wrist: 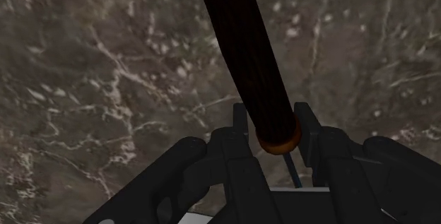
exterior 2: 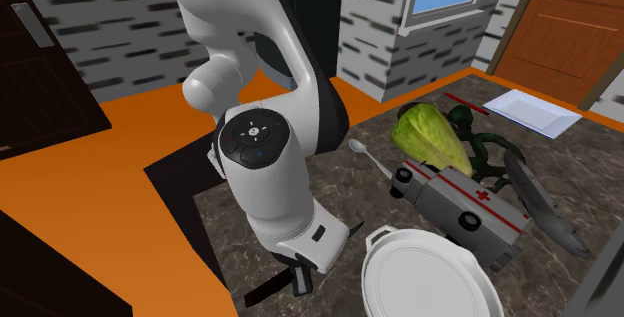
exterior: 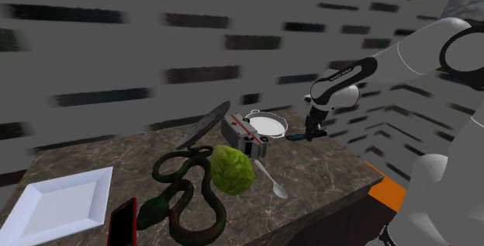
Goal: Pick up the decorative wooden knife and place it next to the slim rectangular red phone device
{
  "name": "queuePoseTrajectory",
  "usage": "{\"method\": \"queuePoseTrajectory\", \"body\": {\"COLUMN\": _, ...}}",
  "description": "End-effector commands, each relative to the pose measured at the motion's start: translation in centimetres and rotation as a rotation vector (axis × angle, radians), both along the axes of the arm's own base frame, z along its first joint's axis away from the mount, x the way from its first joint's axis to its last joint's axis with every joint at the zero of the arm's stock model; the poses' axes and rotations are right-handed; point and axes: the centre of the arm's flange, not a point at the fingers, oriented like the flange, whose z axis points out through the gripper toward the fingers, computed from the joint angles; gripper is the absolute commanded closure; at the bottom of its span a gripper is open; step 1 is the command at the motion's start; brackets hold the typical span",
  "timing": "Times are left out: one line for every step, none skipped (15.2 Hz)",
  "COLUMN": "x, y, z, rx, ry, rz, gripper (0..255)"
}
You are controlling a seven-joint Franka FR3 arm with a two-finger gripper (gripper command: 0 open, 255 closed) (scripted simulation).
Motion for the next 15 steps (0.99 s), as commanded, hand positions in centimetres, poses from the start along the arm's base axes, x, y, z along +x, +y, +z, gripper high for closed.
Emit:
{"method": "queuePoseTrajectory", "body": {"x": 0.0, "y": 0.0, "z": 0.5, "rx": 0.0, "ry": 0.0, "rz": 0.0, "gripper": 255}}
{"method": "queuePoseTrajectory", "body": {"x": 0.0, "y": 0.0, "z": 1.1, "rx": 0.0, "ry": 0.0, "rz": 0.0, "gripper": 255}}
{"method": "queuePoseTrajectory", "body": {"x": 0.0, "y": 0.0, "z": 1.6, "rx": 0.0, "ry": 0.0, "rz": 0.0, "gripper": 255}}
{"method": "queuePoseTrajectory", "body": {"x": 0.0, "y": 0.0, "z": 2.1, "rx": 0.0, "ry": 0.0, "rz": 0.0, "gripper": 255}}
{"method": "queuePoseTrajectory", "body": {"x": 0.0, "y": 0.0, "z": 2.6, "rx": 0.0, "ry": 0.0, "rz": 0.0, "gripper": 255}}
{"method": "queuePoseTrajectory", "body": {"x": 0.0, "y": 0.0, "z": 3.2, "rx": 0.0, "ry": 0.0, "rz": 0.0, "gripper": 255}}
{"method": "queuePoseTrajectory", "body": {"x": 0.0, "y": 0.0, "z": 3.7, "rx": 0.0, "ry": 0.0, "rz": 0.0, "gripper": 255}}
{"method": "queuePoseTrajectory", "body": {"x": 0.0, "y": 0.0, "z": 4.2, "rx": 0.0, "ry": 0.0, "rz": 0.0, "gripper": 255}}
{"method": "queuePoseTrajectory", "body": {"x": 0.0, "y": 0.0, "z": 4.7, "rx": 0.0, "ry": 0.0, "rz": 0.0, "gripper": 255}}
{"method": "queuePoseTrajectory", "body": {"x": 0.0, "y": 0.0, "z": 5.3, "rx": 0.0, "ry": 0.0, "rz": 0.0, "gripper": 255}}
{"method": "queuePoseTrajectory", "body": {"x": 0.0, "y": 0.0, "z": 5.8, "rx": 0.0, "ry": 0.0, "rz": 0.0, "gripper": 255}}
{"method": "queuePoseTrajectory", "body": {"x": 0.0, "y": 0.0, "z": 6.3, "rx": 0.0, "ry": 0.0, "rz": 0.0, "gripper": 255}}
{"method": "queuePoseTrajectory", "body": {"x": 0.0, "y": 0.0, "z": 6.9, "rx": 0.0, "ry": 0.0, "rz": 0.0, "gripper": 255}}
{"method": "queuePoseTrajectory", "body": {"x": 0.0, "y": 0.0, "z": 7.4, "rx": 0.0, "ry": 0.0, "rz": 0.0, "gripper": 255}}
{"method": "queuePoseTrajectory", "body": {"x": 0.0, "y": 0.0, "z": 7.9, "rx": 0.0, "ry": 0.0, "rz": 0.0, "gripper": 255}}
